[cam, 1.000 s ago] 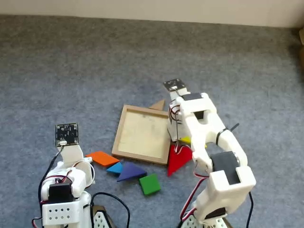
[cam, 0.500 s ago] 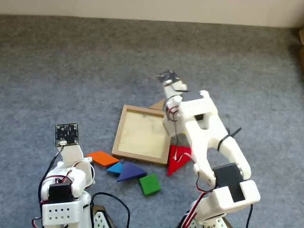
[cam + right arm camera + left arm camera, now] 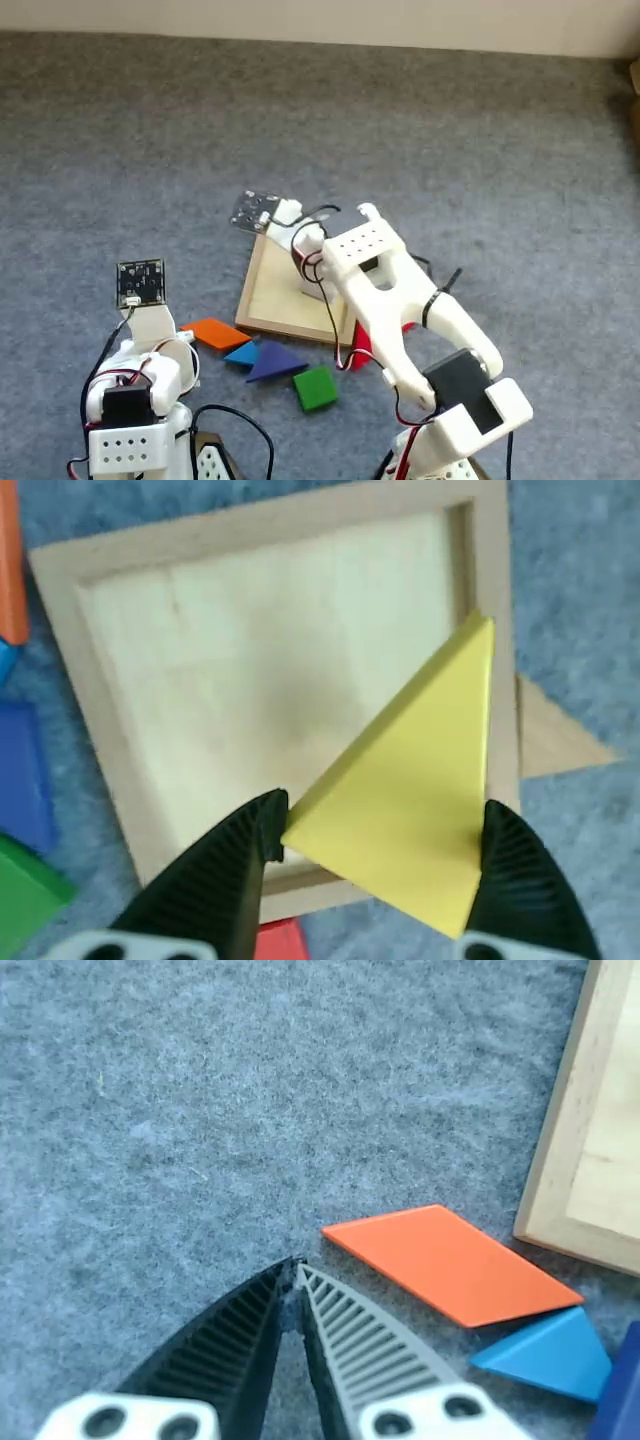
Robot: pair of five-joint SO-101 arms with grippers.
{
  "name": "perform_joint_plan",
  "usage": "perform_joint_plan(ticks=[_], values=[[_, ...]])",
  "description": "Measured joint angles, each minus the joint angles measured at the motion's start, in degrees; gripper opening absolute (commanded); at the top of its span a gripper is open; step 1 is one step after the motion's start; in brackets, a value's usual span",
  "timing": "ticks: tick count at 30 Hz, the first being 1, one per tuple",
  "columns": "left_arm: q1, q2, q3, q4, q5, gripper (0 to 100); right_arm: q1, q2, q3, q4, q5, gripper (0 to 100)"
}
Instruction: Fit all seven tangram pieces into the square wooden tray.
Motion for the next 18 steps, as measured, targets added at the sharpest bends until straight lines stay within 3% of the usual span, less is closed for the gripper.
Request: perform_joint_plan(ticks=[6, 18], values=[[0.00, 0.00, 0.00, 0.00, 0.00, 1, -1.14, 0.00, 0.00, -8.44, 4.40, 22.0], [0.00, 0.00, 0.00, 0.00, 0.00, 1, -2.55, 8.35, -0.09, -9.76, 4.75, 22.0]])
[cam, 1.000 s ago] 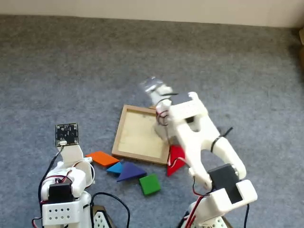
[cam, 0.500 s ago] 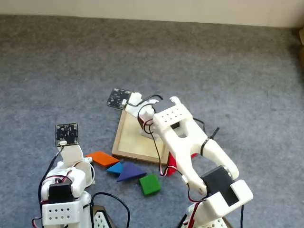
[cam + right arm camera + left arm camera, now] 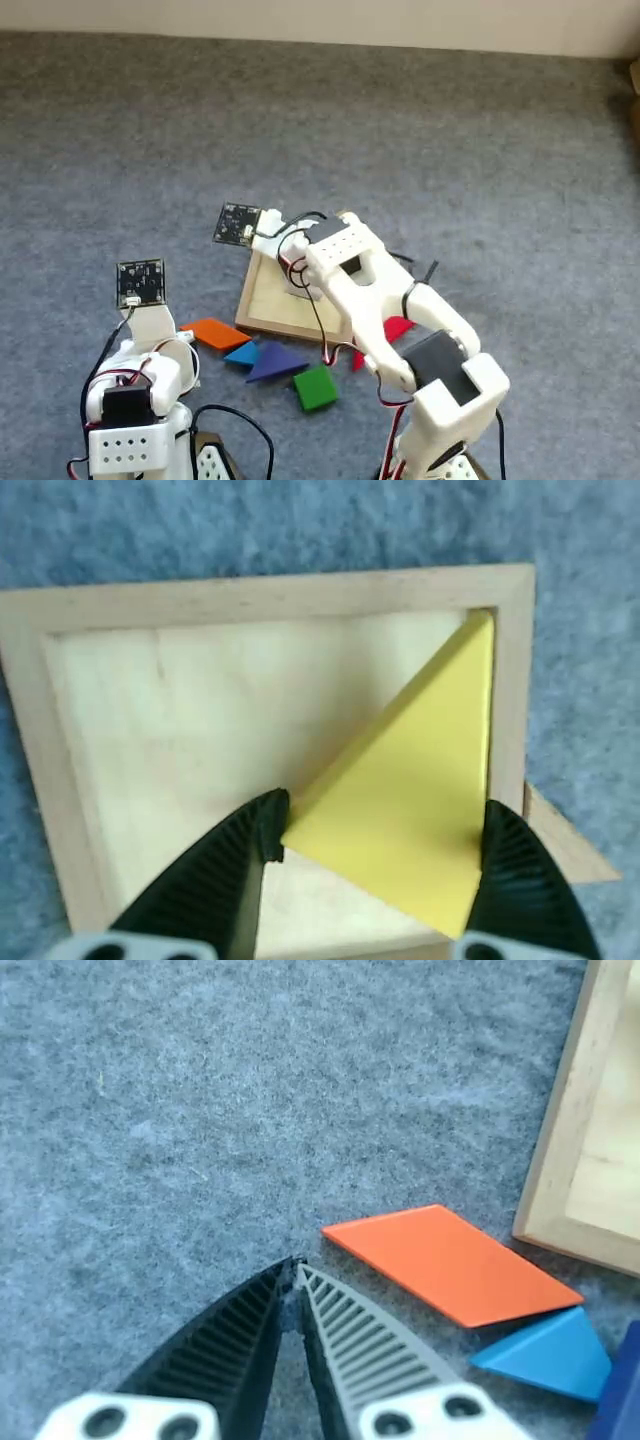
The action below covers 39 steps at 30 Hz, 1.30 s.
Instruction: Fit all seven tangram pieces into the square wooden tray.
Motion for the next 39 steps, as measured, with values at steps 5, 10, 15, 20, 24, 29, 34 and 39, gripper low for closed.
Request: perform_joint_plan(ticks=[5, 10, 15, 20, 24, 29, 34, 39], values=[[0.00, 0.00, 0.00, 0.00, 0.00, 1, 0.00, 0.00, 0.00, 0.00, 0.00, 22.3], [0.00, 0.00, 0.00, 0.00, 0.00, 1, 0.09, 0.00, 0.00, 0.00, 0.00, 22.5], [0.00, 0.00, 0.00, 0.00, 0.00, 1, 0.44, 0.00, 0.00, 0.00, 0.00, 26.0], [0.00, 0.00, 0.00, 0.00, 0.00, 1, 0.53, 0.00, 0.00, 0.00, 0.00, 38.6], [0.00, 0.00, 0.00, 0.00, 0.00, 1, 0.79, 0.00, 0.00, 0.00, 0.00, 38.6], [0.00, 0.00, 0.00, 0.00, 0.00, 1, 0.88, 0.00, 0.00, 0.00, 0.00, 38.6], [0.00, 0.00, 0.00, 0.00, 0.00, 1, 1.93, -1.93, -1.58, 4.04, -0.44, 38.6], [0.00, 0.00, 0.00, 0.00, 0.00, 1, 3.08, -9.49, -4.48, 10.02, -8.53, 38.6]])
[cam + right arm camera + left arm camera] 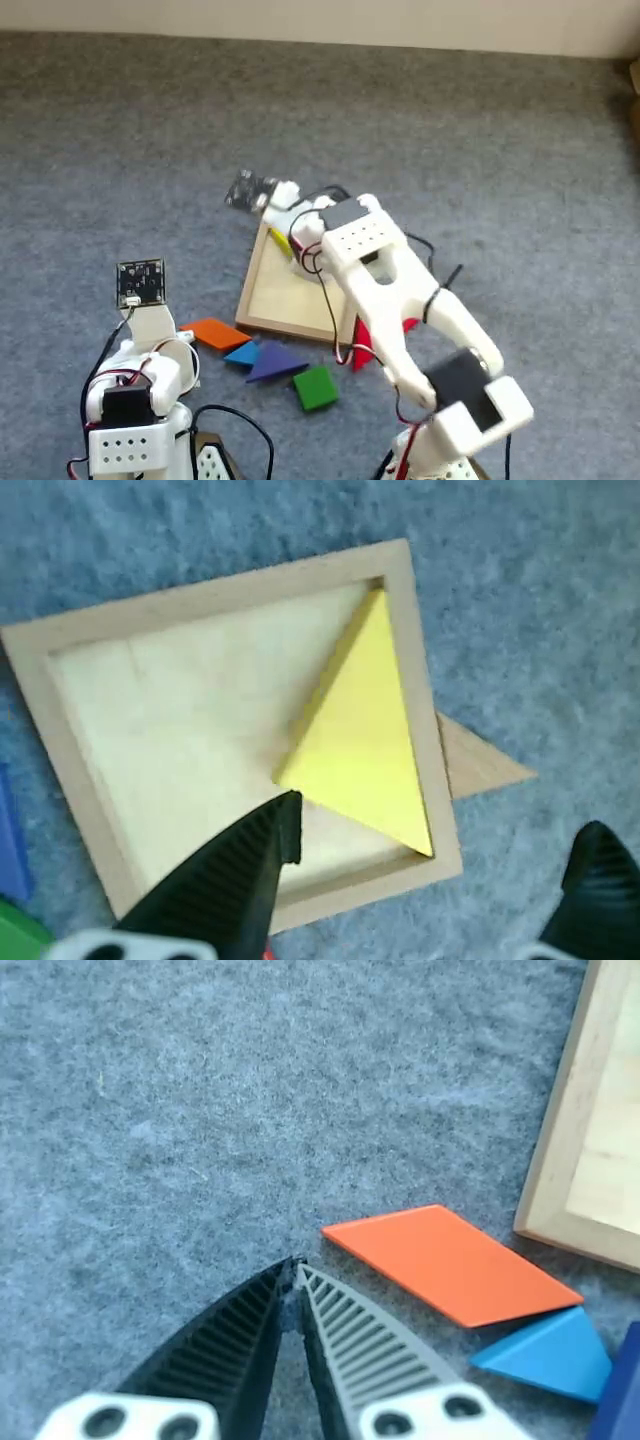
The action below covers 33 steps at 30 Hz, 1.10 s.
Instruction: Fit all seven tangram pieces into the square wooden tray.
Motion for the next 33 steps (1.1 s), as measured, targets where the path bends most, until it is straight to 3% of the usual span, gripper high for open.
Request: perform_joint_plan(ticks=[7, 14, 24, 33], values=[[0.00, 0.00, 0.00, 0.00, 0.00, 1, 0.53, -6.07, -0.09, 6.59, -14.33, 38.6], [0.00, 0.00, 0.00, 0.00, 0.00, 1, 6.59, -7.82, 0.09, 14.59, -28.40, 38.6], [0.00, 0.00, 0.00, 0.00, 0.00, 1, 12.13, -8.00, 2.90, 29.71, -41.05, 38.5], [0.00, 0.00, 0.00, 0.00, 0.00, 1, 12.31, -8.00, 8.18, 30.51, -48.44, 29.5]])
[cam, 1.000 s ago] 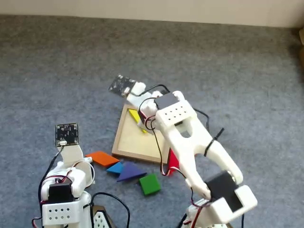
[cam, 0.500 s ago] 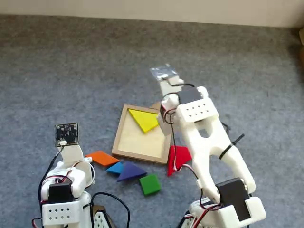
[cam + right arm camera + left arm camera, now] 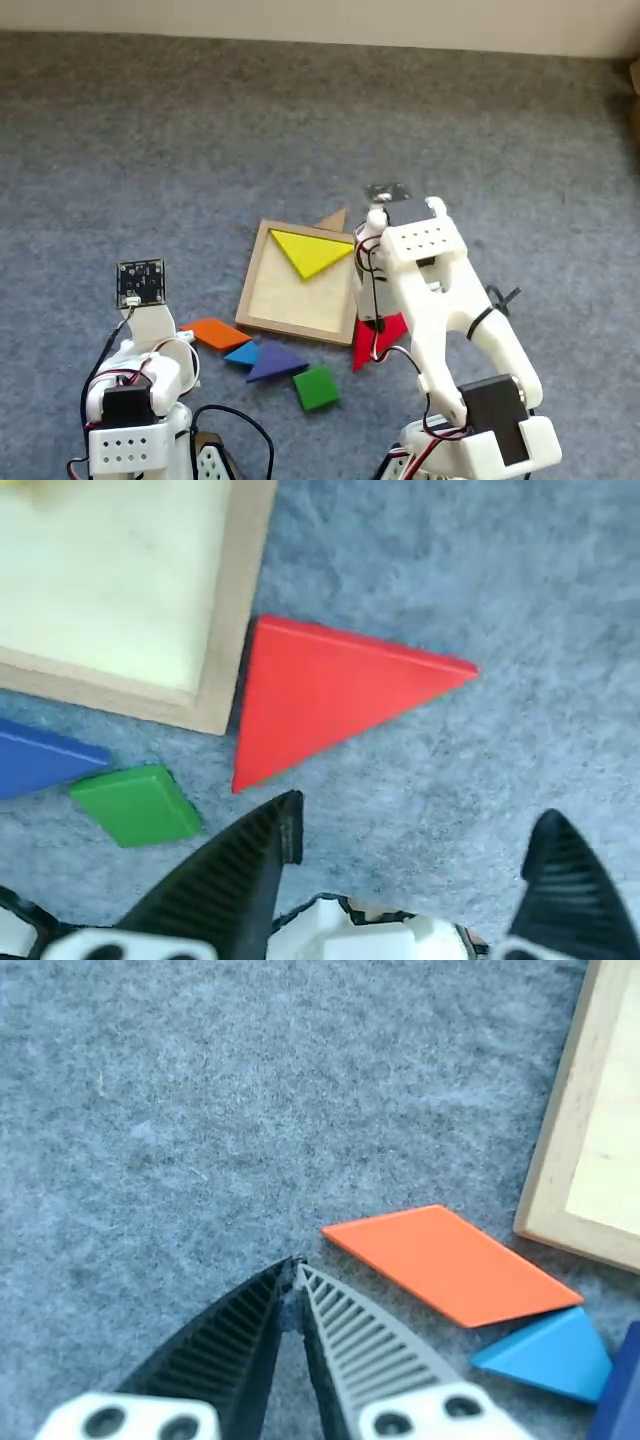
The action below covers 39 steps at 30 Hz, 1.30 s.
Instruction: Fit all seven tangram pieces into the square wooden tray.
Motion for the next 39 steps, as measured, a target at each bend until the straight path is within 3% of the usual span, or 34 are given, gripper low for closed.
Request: perform_joint_plan(ticks=[6, 18, 27, 39], values=[[0.00, 0.00, 0.00, 0.00, 0.00, 1, -0.26, 0.00, 2.46, -4.92, -10.64, 29.6], [0.00, 0.00, 0.00, 0.00, 0.00, 1, -4.31, -0.70, 17.32, -31.03, -29.10, 29.6], [0.00, 0.00, 0.00, 0.00, 0.00, 1, -4.04, -1.32, 22.33, -40.09, -32.26, 29.6], [0.00, 0.00, 0.00, 0.00, 0.00, 1, -1.49, 4.40, 20.57, -40.79, -32.62, 29.3]])
